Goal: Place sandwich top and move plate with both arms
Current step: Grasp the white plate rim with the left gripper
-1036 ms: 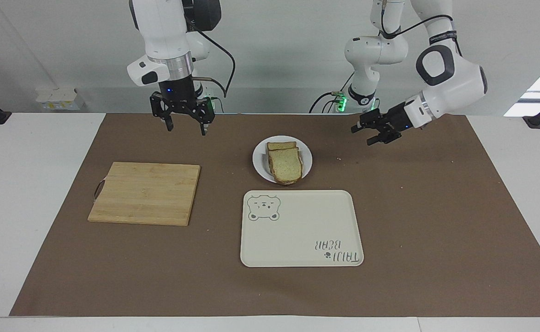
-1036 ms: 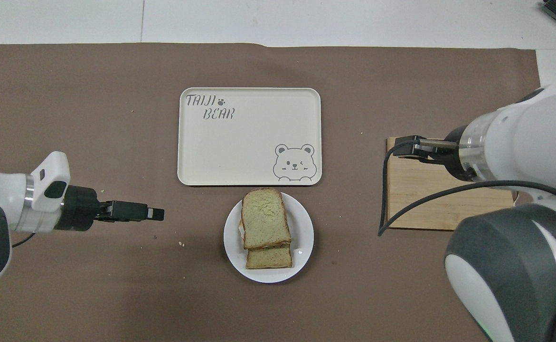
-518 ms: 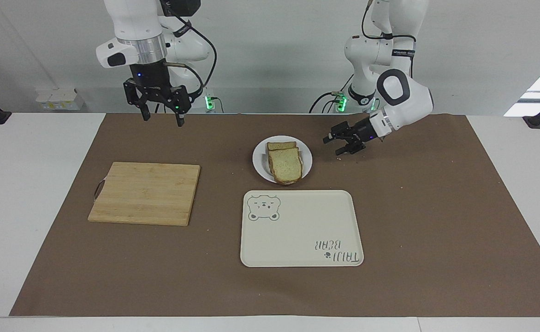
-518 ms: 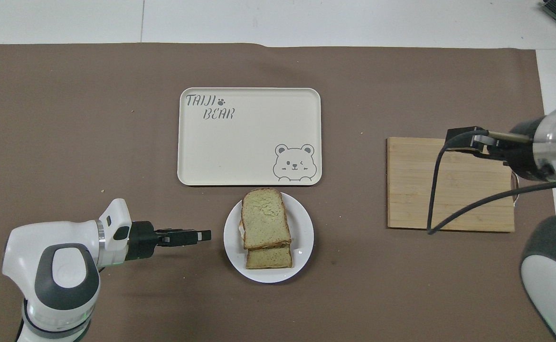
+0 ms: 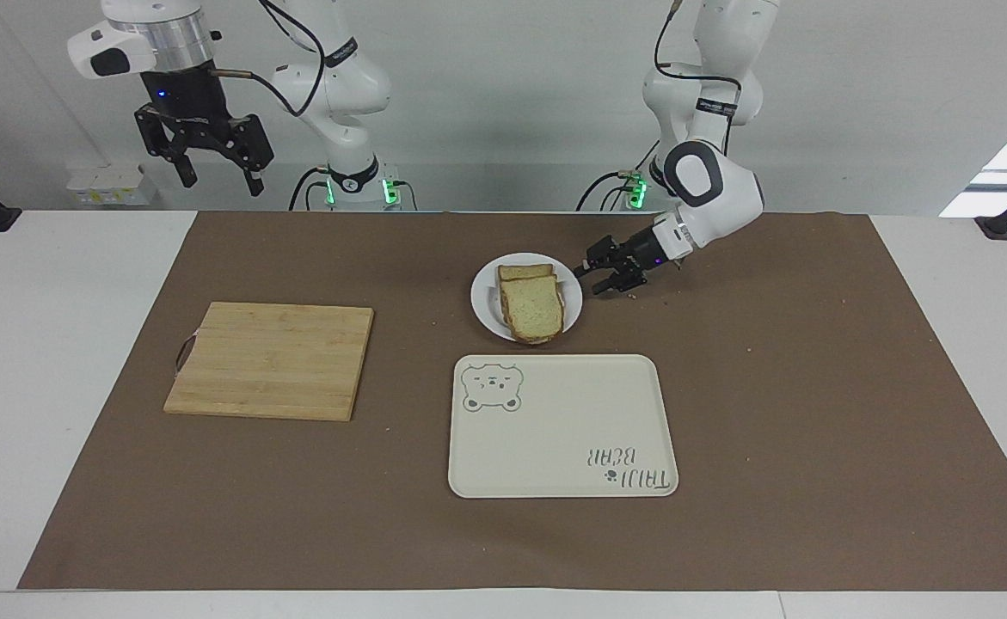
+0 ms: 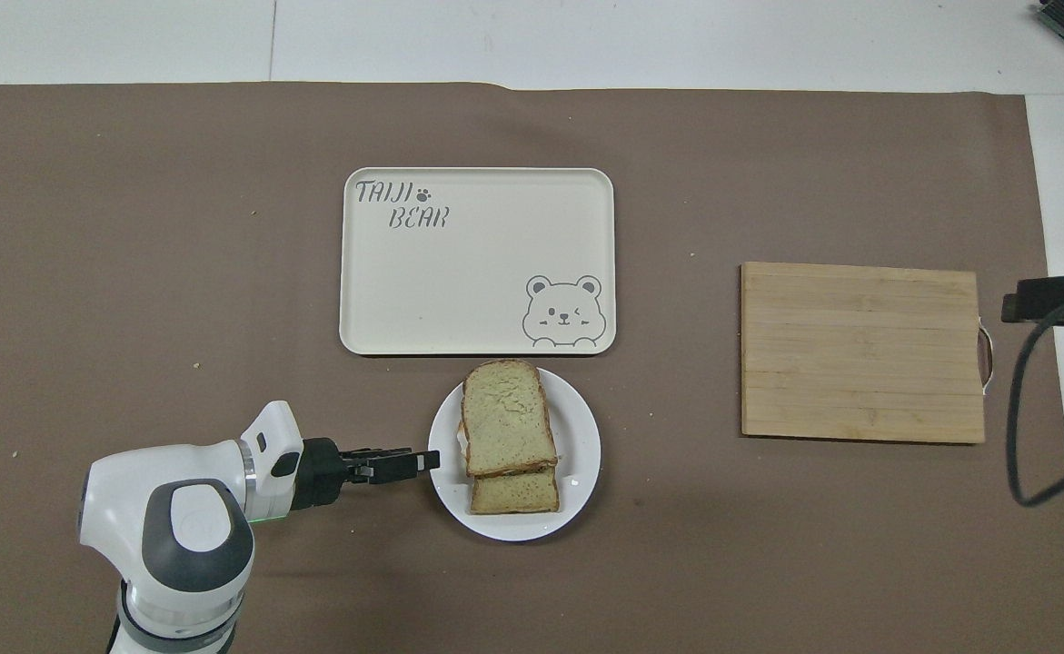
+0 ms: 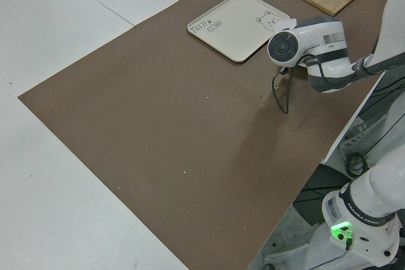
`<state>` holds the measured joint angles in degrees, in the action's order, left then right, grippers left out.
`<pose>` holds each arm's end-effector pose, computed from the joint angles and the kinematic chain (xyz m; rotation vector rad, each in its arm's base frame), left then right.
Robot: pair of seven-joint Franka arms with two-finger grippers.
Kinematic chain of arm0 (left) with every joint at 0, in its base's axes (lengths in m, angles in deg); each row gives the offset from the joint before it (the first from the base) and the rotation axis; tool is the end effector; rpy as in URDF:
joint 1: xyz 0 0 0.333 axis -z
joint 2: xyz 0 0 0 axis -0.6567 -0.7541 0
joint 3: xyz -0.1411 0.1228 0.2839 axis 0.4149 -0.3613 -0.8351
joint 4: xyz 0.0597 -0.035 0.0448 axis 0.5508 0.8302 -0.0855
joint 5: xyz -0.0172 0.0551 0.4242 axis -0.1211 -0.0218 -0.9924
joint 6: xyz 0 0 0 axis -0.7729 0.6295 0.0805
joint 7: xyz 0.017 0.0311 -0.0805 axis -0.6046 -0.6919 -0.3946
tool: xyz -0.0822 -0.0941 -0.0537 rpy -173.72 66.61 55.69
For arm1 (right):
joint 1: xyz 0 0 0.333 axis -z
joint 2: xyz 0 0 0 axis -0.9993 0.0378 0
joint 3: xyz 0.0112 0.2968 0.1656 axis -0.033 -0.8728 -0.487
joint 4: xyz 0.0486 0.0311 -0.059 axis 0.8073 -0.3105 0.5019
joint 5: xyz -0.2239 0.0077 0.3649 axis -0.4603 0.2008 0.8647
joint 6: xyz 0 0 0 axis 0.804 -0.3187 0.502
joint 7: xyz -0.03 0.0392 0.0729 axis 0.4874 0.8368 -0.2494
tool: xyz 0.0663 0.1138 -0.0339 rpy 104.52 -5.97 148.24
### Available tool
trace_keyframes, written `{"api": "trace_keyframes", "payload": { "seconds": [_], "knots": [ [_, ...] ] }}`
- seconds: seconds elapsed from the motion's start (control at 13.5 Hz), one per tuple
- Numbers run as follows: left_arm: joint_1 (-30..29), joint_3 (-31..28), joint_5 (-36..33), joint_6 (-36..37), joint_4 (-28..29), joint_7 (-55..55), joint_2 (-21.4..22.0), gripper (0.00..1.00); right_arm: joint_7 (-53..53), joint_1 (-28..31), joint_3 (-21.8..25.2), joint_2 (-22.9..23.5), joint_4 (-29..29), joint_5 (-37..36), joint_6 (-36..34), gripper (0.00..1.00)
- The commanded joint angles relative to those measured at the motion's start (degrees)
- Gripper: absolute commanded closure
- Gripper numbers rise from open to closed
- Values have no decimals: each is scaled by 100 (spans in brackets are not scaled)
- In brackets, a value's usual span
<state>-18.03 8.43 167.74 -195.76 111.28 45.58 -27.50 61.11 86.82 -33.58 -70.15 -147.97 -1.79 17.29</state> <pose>0.4054 -0.2063 0.2610 2.2340 -0.0557 0.0925 0.5407 -0.0111 0.6828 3.0984 -0.2455 0.2015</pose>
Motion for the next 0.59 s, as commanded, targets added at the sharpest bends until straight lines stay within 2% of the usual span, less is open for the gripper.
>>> {"api": "trace_keyframes", "payload": {
  "seconds": [0.0,0.52],
  "knots": [
    [185,-71,296,-214,43,316,-104,37,-322,66,26,16,26,27,-150,0],
    [423,-71,393,-522,69,308,-253,50,-331,75,27,183,-44,159,-247,0]
  ]
}}
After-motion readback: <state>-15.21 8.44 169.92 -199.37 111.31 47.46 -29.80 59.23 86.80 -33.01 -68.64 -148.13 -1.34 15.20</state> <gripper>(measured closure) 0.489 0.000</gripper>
